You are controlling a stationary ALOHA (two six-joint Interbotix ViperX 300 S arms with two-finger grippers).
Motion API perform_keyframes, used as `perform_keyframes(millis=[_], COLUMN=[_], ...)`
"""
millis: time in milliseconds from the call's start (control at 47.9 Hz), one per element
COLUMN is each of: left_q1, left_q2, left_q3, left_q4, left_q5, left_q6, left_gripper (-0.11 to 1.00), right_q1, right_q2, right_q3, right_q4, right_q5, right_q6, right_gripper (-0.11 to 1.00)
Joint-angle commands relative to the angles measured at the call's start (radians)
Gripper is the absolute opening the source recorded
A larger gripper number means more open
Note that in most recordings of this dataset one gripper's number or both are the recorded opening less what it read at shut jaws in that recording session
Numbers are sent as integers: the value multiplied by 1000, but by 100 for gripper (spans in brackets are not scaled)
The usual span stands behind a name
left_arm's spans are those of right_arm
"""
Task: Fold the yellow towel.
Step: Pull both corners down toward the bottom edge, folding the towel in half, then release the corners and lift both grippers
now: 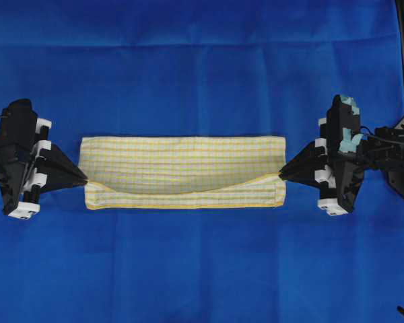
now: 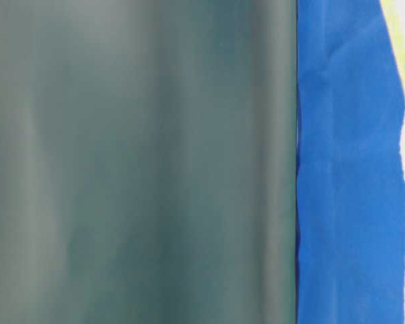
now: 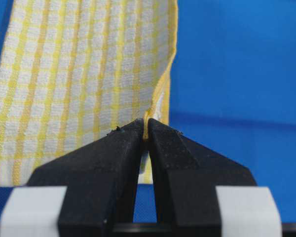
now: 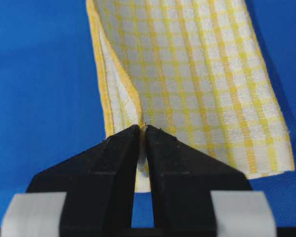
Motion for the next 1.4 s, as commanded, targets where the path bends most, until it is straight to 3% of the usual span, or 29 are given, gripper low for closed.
perform_keyframes(millis=[0,313,397,480,606,668,877,1128,1378], left_q1=[-9,-9,-8,-8,-8,-3,69,210,239], left_q2=[-2,61,77,86,80,72,37,31,34], left_q3=[-11,-52,-64,-74,-74,-71,-77,-81,-81], left_q4=[-2,-2,-2,-2,-2,0,-2,0,0], left_q5=[-5,35,52,64,81,89,97,97,100], left_q6=[3,3,3,3,5,5,21,77,140], left_gripper=[3,4,8,25,62,75,66,66,66], right_q1=[6,6,6,6,6,6,-38,-210,-288], right_q2=[5,64,77,80,77,72,25,9,15], right_q3=[-14,-43,-52,-57,-58,-58,-46,-38,-43], right_q4=[3,3,3,3,3,3,-3,-32,-40], right_q5=[-2,41,43,43,38,38,37,49,84], right_q6=[-5,-6,-5,-5,-6,-6,-17,-41,-63], right_gripper=[6,7,17,40,76,85,80,80,80])
